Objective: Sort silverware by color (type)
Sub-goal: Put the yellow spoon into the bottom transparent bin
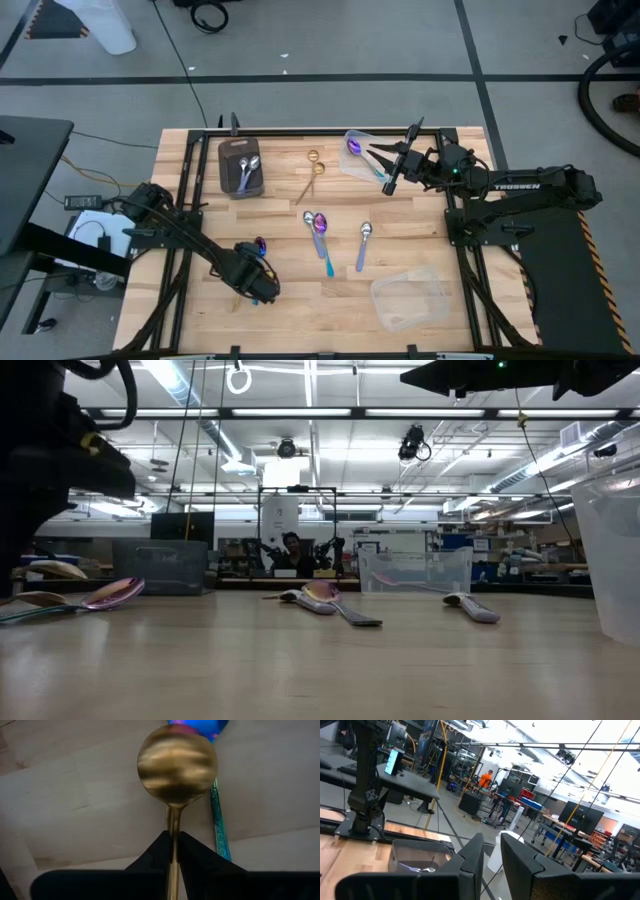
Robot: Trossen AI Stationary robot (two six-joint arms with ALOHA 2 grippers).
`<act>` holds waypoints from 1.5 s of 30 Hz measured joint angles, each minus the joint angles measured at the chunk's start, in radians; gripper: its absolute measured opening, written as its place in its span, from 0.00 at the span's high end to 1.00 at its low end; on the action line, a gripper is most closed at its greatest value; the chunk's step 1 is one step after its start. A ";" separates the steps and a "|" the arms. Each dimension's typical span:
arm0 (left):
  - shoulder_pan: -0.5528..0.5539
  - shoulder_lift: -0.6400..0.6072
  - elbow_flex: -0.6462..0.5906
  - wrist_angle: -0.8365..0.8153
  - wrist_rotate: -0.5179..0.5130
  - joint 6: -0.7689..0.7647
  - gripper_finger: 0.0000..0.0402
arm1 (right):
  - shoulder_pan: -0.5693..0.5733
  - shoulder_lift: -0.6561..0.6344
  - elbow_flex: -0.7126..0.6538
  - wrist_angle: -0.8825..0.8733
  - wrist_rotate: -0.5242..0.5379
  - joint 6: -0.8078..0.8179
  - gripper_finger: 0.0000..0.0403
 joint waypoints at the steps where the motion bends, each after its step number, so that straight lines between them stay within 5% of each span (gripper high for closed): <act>1: 0.003 0.000 0.000 0.001 0.000 0.004 0.90 | 0.000 0.000 0.000 -0.001 0.001 0.000 0.81; 12: 0.041 -0.009 0.002 -0.012 -0.006 0.085 0.93 | 0.000 0.000 0.000 -0.005 0.003 -0.001 0.81; 19: 0.097 -0.061 0.002 -0.020 -0.029 0.160 0.93 | -0.001 -0.012 0.000 -0.038 0.096 -0.010 0.81; 30: 0.147 -0.149 0.003 0.039 -0.207 0.263 0.93 | -0.054 -0.126 0.000 -0.230 0.083 0.060 0.81; 39: 0.218 -0.145 0.003 0.368 -0.534 0.672 0.93 | -0.043 -0.146 0.046 -0.302 0.002 0.228 0.81; 45: 0.252 -0.145 0.003 0.676 -0.609 1.074 0.93 | 0.037 -0.104 0.083 -0.434 -0.134 0.370 0.81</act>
